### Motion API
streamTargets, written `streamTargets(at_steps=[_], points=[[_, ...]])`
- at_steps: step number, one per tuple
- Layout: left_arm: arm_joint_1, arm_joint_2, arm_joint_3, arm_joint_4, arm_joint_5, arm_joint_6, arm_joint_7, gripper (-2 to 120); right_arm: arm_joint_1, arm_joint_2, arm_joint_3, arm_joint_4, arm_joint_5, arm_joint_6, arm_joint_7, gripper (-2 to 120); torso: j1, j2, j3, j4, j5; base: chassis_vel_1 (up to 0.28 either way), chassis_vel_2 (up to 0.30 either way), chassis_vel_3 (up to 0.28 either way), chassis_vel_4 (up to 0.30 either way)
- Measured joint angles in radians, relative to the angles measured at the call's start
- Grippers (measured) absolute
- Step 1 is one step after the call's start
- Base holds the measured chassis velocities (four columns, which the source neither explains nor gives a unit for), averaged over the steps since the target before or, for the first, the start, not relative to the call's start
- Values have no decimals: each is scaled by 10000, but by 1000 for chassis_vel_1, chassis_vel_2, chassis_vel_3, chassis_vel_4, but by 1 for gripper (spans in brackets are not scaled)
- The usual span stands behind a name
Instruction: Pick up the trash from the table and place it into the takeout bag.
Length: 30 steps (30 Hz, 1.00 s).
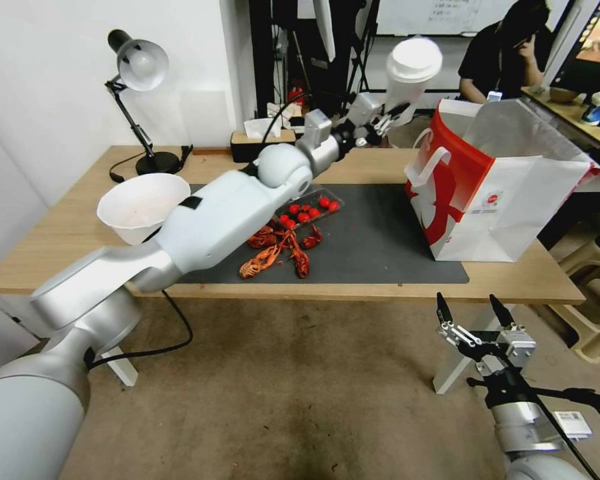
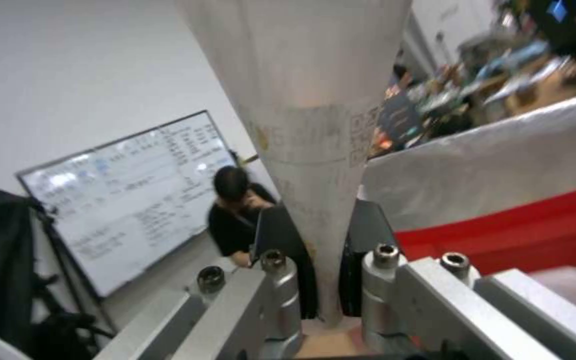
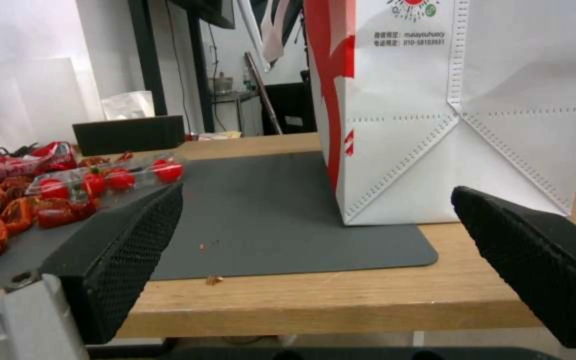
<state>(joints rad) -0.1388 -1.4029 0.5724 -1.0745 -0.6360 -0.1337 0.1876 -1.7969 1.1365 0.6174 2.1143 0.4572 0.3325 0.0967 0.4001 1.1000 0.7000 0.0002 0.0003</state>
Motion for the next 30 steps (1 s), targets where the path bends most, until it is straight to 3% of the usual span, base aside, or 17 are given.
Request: streamTargets(at_steps=[5,11,14,19,23,30], points=[[-763,-967,119,1088,1860,255,-271,5,-73,47,76,-10,1,84,-30,100,0,0,0,-4,1,0,0,0,0],[-1251,-1505,501,1473,3311,602,-351,5,-147,95,134,-69,22,205,-91,100,-1,0,-1,-2,0,0,0,0,0],[-1431,-1915,586,1736,4640,796,-434,5,-151,138,129,-79,19,236,-124,100,0,0,0,-3,-1,0,0,0,0],[-1612,-2094,672,1887,5617,912,-492,5,-151,157,115,-79,8,239,-131,100,0,0,-1,-6,0,0,0,0,0],[-1943,-2106,896,2123,7309,929,-456,5,-151,164,122,-51,0,239,-132,100,0,0,-1,2,-3,0,0,0,0],[-2166,-2088,1372,2260,7862,676,-497,5,-89,174,125,-53,-1,221,-131,100,0,0,-1,-1,-2,0,0,0,0]])
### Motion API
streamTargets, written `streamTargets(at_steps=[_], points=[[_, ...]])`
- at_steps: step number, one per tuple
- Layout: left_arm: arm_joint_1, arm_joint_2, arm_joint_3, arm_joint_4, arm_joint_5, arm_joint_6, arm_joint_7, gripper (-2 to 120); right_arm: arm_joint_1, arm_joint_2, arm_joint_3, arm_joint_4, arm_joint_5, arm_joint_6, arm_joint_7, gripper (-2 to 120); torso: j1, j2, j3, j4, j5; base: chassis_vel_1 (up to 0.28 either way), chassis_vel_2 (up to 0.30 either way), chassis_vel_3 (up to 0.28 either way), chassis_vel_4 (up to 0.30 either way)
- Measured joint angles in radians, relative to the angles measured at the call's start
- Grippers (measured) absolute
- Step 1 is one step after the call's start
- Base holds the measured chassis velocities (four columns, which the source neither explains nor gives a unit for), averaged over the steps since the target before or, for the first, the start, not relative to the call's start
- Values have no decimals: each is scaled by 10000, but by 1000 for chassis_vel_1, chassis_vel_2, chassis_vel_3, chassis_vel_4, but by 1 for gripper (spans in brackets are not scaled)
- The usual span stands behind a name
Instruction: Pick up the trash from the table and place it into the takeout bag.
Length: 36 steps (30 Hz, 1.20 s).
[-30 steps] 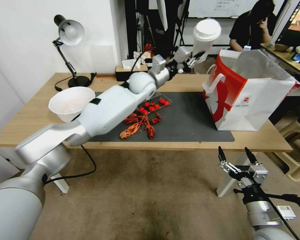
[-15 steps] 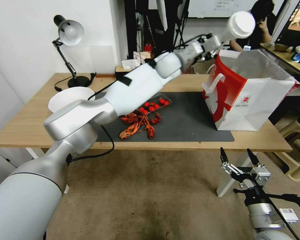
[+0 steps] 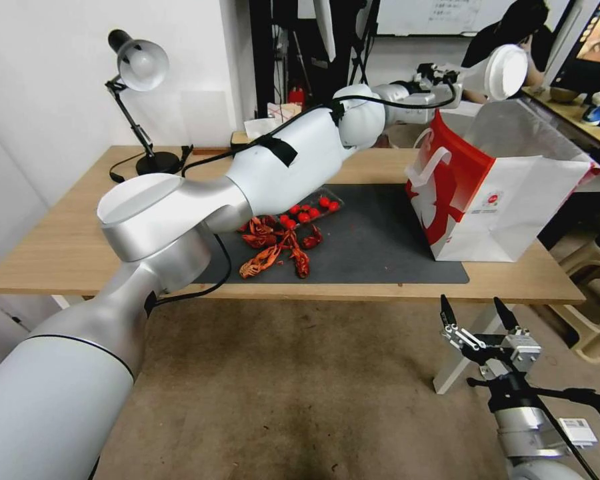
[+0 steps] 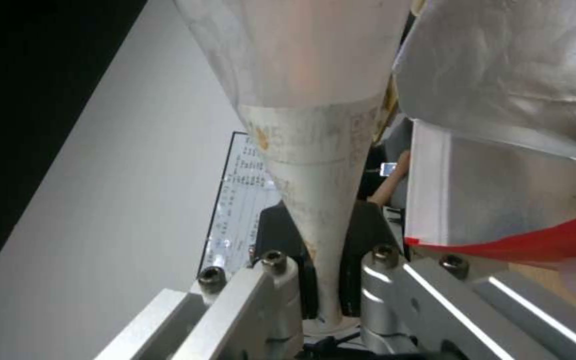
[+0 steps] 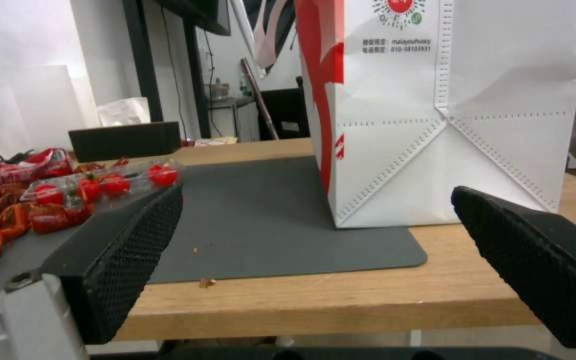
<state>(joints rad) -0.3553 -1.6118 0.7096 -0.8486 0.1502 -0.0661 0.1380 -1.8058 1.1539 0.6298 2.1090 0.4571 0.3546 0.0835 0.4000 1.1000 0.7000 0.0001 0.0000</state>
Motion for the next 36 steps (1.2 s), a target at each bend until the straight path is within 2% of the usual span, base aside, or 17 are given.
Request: streamTargets(at_steps=[8,15,34,36], points=[[-6,13,198,6,354,-140,-115,5,-27,5,59,-48,56,18,-6,100,-1,0,0,-1,0,0,0,0,0],[-29,23,790,105,211,-193,-173,4,-40,-30,143,-130,159,66,-37,100,-1,0,0,-2,0,0,0,0,0],[-7,35,1113,131,820,-287,-448,4,16,-14,174,-339,219,216,-115,100,-1,0,0,-1,0,0,0,0,0],[-37,36,1185,110,922,-151,-439,9,42,-18,174,-352,220,215,-115,100,-1,0,0,0,0,0,0,0,0]])
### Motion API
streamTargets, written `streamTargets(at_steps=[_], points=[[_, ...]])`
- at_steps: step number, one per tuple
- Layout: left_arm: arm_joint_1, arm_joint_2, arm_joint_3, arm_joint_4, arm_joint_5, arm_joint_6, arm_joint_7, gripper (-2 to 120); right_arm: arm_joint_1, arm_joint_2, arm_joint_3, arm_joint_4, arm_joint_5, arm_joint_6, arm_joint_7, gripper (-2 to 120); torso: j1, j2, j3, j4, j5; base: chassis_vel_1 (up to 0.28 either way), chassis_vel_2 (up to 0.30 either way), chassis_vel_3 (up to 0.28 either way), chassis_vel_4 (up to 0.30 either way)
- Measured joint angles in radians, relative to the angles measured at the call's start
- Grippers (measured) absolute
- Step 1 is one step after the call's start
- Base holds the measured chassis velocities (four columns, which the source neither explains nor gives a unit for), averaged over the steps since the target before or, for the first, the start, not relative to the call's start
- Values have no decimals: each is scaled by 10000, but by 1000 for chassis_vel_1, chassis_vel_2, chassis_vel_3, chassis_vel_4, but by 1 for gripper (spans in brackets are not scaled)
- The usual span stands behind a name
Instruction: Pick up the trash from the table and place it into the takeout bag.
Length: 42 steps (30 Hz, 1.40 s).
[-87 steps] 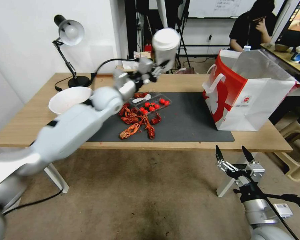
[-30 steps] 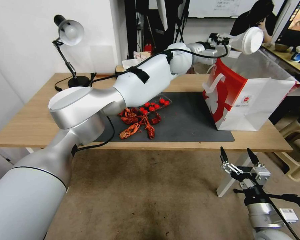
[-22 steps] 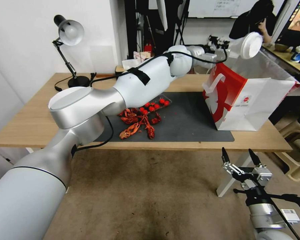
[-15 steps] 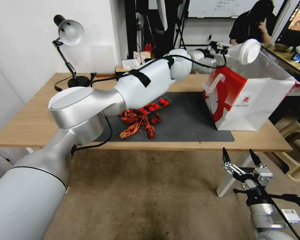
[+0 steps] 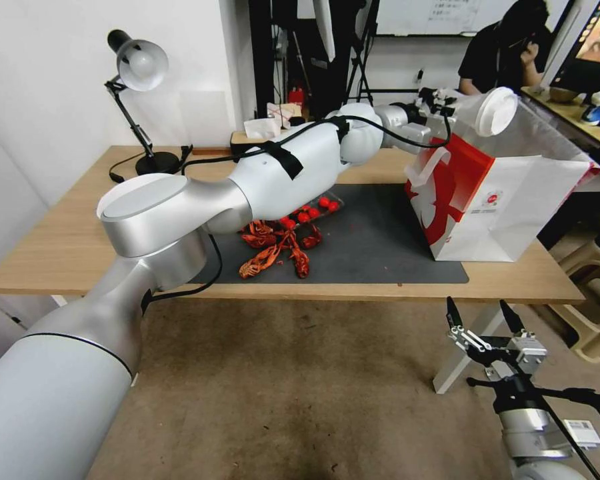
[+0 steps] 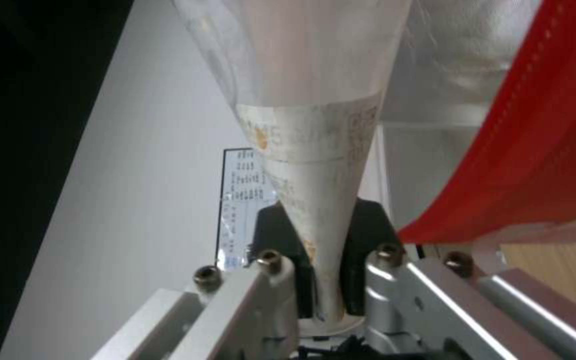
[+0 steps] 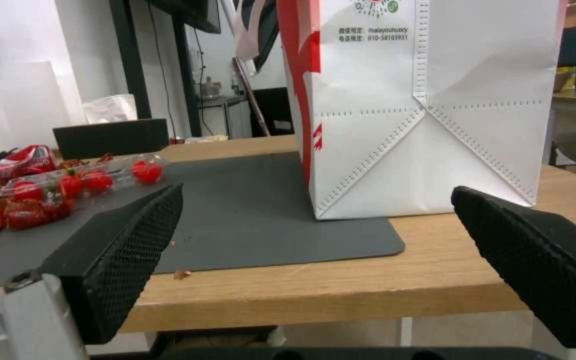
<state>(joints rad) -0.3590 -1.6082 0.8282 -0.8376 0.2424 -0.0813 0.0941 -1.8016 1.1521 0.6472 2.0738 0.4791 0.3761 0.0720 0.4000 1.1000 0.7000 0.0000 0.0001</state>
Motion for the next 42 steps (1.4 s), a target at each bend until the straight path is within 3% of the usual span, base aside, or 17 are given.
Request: streamTargets(at_steps=[4,6,25,35,39,41,42], points=[[-30,0,93,-10,65,236,-23,19,20,-5,-8,-23,2,-5,-1,100,0,0,0,0,0,0,0,0,0],[-40,0,136,-35,241,450,-163,32,27,-18,-13,-41,13,-7,-2,100,0,0,0,0,0,0,0,0,0],[-133,0,168,-190,-111,862,-543,98,55,-57,-70,-67,75,-12,-24,100,0,0,0,-1,-1,0,0,0,0],[105,4,162,-432,-1886,1809,-937,100,116,-60,-112,-93,75,-26,-24,100,0,0,1,0,0,0,0,0,0],[499,0,79,-666,-3954,2556,-1868,100,148,-53,-151,-140,73,-30,-25,100,0,0,0,-2,0,0,0,0,0],[556,0,13,-678,-4224,2631,-2037,100,153,-54,-155,-151,72,-30,-26,100,0,0,0,-2,0,0,0,0,0],[743,2,-212,-708,-4949,2771,-2614,100,165,-59,-171,-173,67,-30,-28,100,0,0,0,-1,-1,0,0,0,0]])
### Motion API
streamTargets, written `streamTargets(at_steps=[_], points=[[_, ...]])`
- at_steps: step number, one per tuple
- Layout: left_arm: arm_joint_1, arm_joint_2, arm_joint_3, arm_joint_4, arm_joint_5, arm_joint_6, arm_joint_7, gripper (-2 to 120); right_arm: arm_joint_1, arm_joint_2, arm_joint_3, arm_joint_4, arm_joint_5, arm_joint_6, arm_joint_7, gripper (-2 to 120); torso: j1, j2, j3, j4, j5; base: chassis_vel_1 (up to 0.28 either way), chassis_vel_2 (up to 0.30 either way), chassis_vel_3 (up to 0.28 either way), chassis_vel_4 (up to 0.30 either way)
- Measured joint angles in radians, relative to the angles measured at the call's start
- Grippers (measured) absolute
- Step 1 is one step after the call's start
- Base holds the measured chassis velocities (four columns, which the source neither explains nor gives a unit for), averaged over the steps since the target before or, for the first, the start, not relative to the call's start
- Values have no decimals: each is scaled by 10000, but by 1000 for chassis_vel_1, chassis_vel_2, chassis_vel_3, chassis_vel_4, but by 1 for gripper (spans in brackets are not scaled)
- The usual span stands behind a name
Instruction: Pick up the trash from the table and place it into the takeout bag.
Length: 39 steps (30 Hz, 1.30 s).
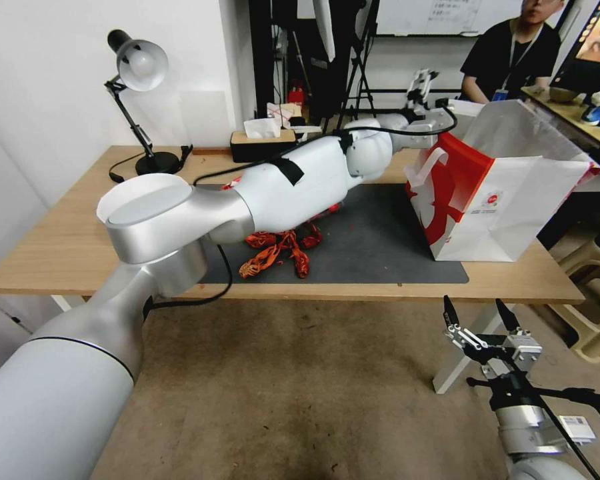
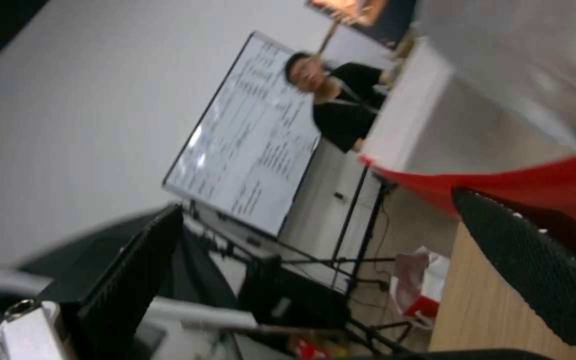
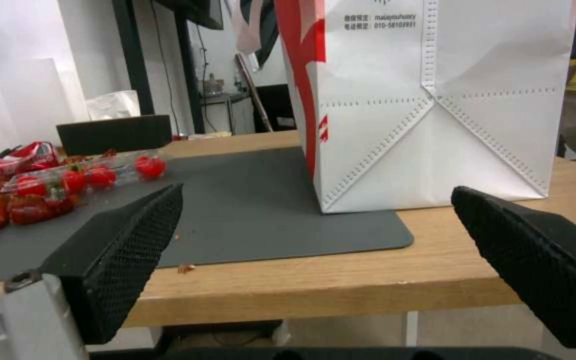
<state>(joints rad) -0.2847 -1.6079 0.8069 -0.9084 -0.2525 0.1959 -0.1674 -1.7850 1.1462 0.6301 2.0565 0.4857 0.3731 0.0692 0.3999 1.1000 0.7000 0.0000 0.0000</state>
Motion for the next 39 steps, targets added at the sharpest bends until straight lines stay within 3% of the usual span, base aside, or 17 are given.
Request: streamTargets(at_steps=[1,2,4,5,7,13,16,27,32,34,39], points=[[164,4,-213,-92,-638,183,-482,100,17,-3,-23,-18,-3,0,0,100,0,-1,0,2,0,0,0,0,0],[164,4,-213,-92,-638,183,-482,100,17,-3,-23,-18,-3,0,0,100,0,-1,0,2,0,0,0,0,0],[482,11,-598,-443,-2195,714,-1606,100,58,-10,-63,-37,-16,-5,0,100,0,0,0,0,0,0,0,0,0],[482,11,-598,-443,-2195,714,-1606,100,58,-10,-63,-37,-16,-5,0,100,0,0,0,0,0,0,0,0,0],[831,139,-1157,-878,-3522,1315,-2427,100,98,-15,-96,-43,-28,-27,4,100,1,0,0,-2,1,0,0,0,0],[1386,621,-1878,-1570,-4807,1582,-3243,100,120,-32,-113,-51,-37,-51,9,100,1,0,0,2,-2,0,0,0,0],[2066,1404,-2258,-2338,-5126,1381,-3640,100,123,-43,-115,-53,-37,-60,12,100,0,0,0,1,-1,0,0,0,0],[3857,3213,-3183,-4507,-4689,148,-3691,100,216,-128,-147,-14,-57,-173,45,100,1,0,0,2,-3,0,0,0,0],[4395,3556,-3487,-5227,-4628,-16,-3710,100,239,-136,-167,48,-76,-250,58,100,0,0,-1,0,-4,0,0,0,0],[5032,3846,-3915,-5800,-4443,-246,-3286,100,245,-150,-189,70,-93,-275,68,100,0,0,-1,-2,-3,0,0,0,0],[6208,4255,-4792,-6402,-3781,-898,-2453,100,218,-60,-244,66,-168,-264,72,100,0,0,-1,-1,-3,0,0,0,0]])
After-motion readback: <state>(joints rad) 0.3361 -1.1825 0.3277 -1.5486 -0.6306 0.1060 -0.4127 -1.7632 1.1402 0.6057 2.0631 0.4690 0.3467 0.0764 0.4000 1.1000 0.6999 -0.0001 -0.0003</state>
